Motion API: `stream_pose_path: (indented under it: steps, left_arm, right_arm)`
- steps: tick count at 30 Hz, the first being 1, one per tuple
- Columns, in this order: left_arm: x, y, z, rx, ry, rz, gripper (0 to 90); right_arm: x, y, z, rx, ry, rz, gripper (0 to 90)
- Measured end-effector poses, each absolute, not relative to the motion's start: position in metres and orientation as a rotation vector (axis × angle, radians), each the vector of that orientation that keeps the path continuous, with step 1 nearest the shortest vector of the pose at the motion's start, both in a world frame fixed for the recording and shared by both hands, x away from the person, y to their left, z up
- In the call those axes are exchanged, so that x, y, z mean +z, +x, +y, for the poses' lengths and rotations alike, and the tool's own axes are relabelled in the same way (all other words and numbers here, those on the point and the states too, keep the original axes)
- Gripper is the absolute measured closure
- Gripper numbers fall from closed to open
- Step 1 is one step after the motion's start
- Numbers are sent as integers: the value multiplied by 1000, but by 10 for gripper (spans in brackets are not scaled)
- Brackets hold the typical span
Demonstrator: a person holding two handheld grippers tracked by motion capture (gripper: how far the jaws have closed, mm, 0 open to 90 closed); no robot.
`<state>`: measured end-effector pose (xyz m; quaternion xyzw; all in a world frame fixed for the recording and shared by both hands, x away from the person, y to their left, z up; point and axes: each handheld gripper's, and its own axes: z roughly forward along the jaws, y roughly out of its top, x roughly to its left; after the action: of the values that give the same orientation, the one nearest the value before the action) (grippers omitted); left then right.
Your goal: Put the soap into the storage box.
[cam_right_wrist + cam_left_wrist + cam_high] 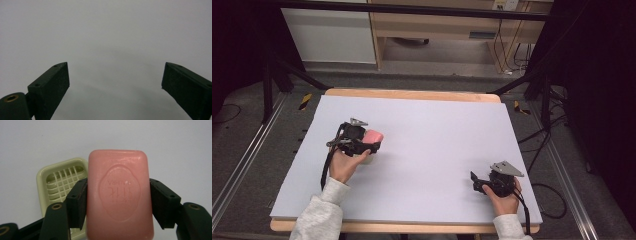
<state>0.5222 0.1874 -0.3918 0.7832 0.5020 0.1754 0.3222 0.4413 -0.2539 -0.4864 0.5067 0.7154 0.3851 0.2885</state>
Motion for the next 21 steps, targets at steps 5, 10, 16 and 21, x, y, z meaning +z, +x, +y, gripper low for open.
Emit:
stream_pose_path:
  steps: [5,10,16,21]
  left_arm:
    - [-392,525,192,464,2049,1333,373]
    - [-391,528,199,468,2043,1350,373]
    - [-392,531,205,476,2039,1371,373]
    - [-395,534,208,481,2044,1384,373]
  right_arm:
    - [-486,441,-254,1027,1353,1910,79]
    - [-486,441,-254,1027,1353,1910,79]
    - [-486,441,-254,1029,1358,1914,79]
    - [-486,441,-254,1029,1359,1913,79]
